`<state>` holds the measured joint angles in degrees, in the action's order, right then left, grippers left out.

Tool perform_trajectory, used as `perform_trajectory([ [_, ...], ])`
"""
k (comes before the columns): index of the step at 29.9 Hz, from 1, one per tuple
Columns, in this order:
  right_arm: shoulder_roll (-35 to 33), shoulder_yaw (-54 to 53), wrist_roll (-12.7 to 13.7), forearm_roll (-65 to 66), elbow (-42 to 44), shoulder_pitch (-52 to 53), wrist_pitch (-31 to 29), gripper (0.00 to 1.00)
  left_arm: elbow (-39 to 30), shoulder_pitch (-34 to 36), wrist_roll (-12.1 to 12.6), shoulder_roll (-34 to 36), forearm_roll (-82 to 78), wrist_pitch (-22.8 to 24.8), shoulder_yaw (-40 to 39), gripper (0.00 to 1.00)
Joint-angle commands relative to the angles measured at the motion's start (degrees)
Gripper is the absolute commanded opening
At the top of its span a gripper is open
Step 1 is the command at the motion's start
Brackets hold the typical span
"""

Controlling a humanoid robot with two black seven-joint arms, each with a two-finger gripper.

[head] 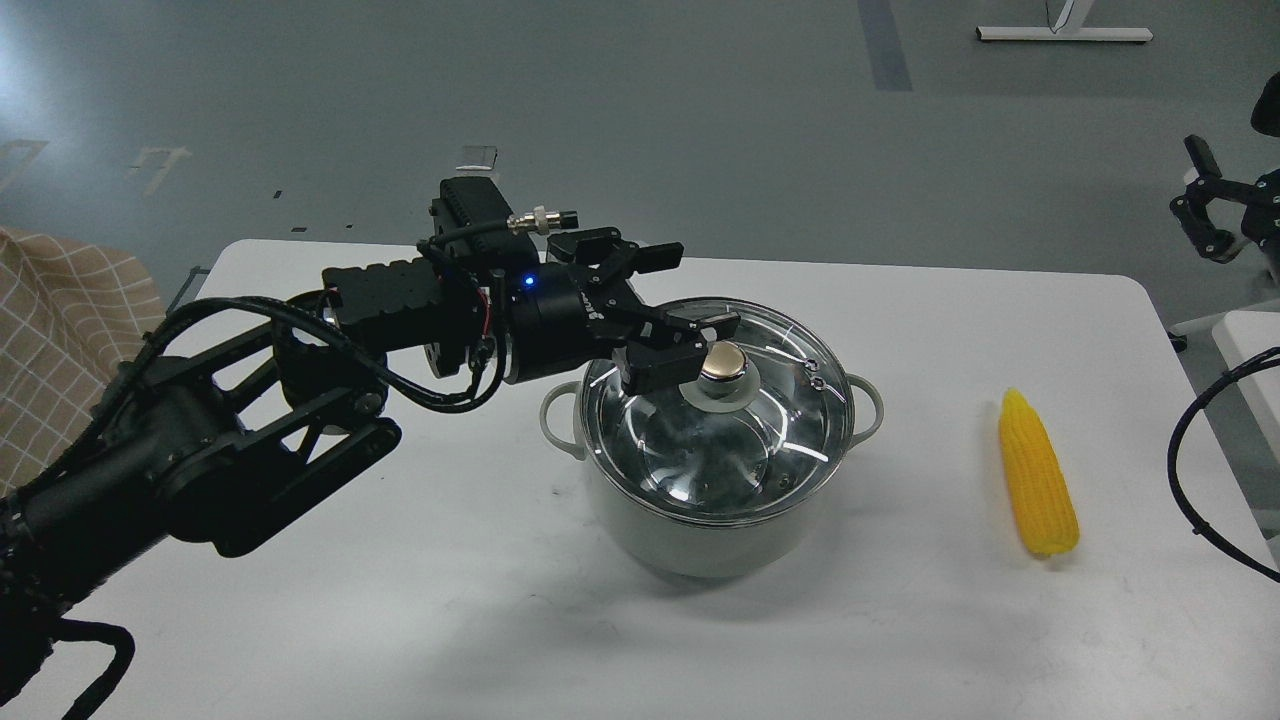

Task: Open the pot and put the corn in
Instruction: 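Reach the left gripper over the pot and grasp the lid's brass knob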

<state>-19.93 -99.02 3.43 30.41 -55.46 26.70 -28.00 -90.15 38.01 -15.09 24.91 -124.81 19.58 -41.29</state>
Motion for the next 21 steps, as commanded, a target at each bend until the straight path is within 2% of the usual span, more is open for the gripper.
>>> perform_trajectory([
  [1, -0.1, -0.3, 0.0, 0.0, 0.0, -0.5, 0.0, 1.0, 0.5, 0.0, 0.2, -2.3, -0.2, -0.2, 1.4, 0.85],
  [8, -0.1, -0.5, 0.0, 0.1, -0.1, -0.8, 0.0, 1.0, 3.5, -0.7, 0.2, -4.3, -0.2, -0.6, 2.8, 0.8],
  [15, 0.0, -0.5, 0.0, 0.0, -0.1, -0.9, 0.0, 1.0, 7.7, -0.7, 0.2, -4.4, -0.2, -3.9, 5.3, 0.67],
  [21, 0.1, -0.5, 0.0, 0.0, 0.0, -0.9, 0.0, 1.0, 7.7, -0.8, 0.2, -5.3, -0.2, -3.9, 5.4, 0.66],
])
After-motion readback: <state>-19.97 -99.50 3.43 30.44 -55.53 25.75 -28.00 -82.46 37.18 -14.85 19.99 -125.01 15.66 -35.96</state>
